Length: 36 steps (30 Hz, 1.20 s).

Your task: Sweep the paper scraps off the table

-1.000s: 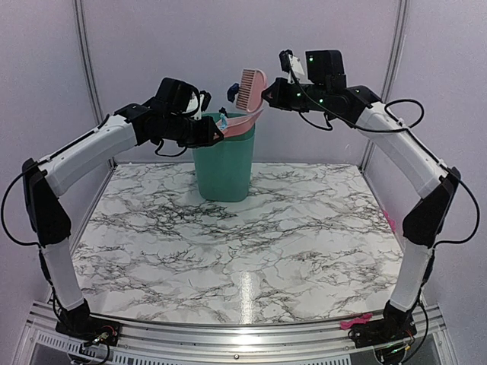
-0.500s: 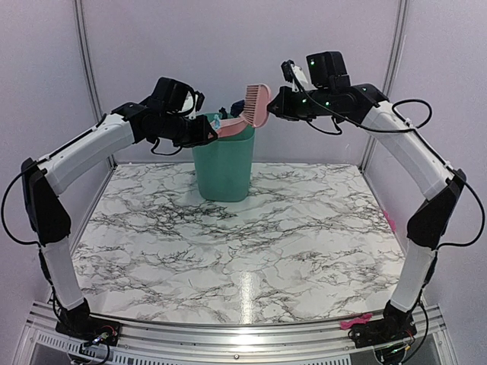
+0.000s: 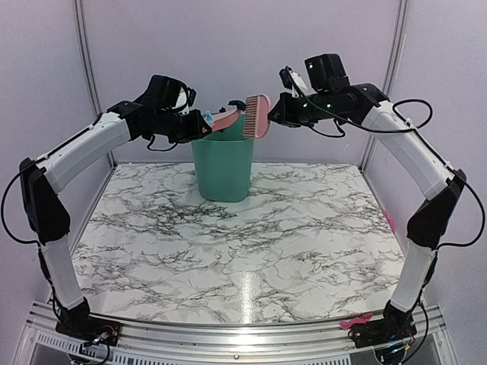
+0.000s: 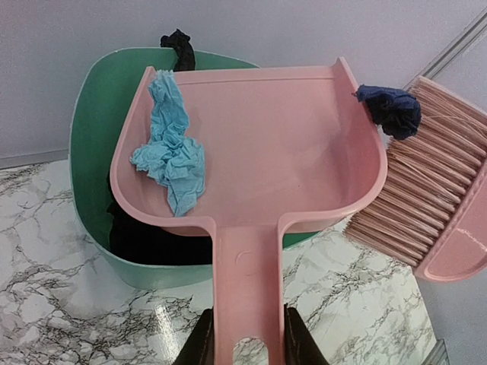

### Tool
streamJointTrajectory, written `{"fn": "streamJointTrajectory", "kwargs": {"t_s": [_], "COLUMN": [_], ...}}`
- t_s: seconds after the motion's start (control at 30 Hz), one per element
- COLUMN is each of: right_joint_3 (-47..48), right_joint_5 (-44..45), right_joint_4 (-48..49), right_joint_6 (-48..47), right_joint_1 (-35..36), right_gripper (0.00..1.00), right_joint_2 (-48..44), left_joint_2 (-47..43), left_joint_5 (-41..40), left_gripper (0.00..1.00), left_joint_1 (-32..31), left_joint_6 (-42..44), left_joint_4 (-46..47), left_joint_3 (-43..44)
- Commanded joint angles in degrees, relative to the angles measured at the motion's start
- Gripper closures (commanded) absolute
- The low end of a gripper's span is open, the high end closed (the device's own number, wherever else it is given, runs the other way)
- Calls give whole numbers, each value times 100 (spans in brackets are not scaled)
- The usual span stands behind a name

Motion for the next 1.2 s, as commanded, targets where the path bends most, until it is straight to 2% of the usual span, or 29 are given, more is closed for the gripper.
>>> {"fn": "streamJointTrajectory", "kwargs": {"t_s": [0.0,0.13,0.23,0.3,0.47,0.67,0.93,1.17], "right_joint_3": [52,257,1051,1220,693,-140,-335,-888], "right_joint_5": [-229,-379,-363,-396,-436,-129,91,437], "right_joint_4": [364,873,616,556,613,775,770,951], "right_joint_6": [-104,-155,-291,-294,-315,-299,-174,-105], "right_joint_1": [-36,-29,-42,-52,-46,-47,-47,-46], "right_gripper": [100,100,100,100,100,100,100,100], "right_joint_2": [4,119,564,736,684,-13,-737,-1415], "left_joint_2": [-157,-36,-40,-85,-213,-190,-62,-171], "left_joint_5": [170,482,553,549,469,475,691,974], "left_gripper": [100,100,100,100,100,100,100,100], "left_joint_1": [43,43,43,43,43,87,87,105], "left_joint_6": [-155,-282,-344,-354,-356,-547,-1060,-1831], "left_joint_4": [213,245,261,266,284,299,395,672], "left_joint_3": [125,95,58,14,-127,-99,-124,-19]}}
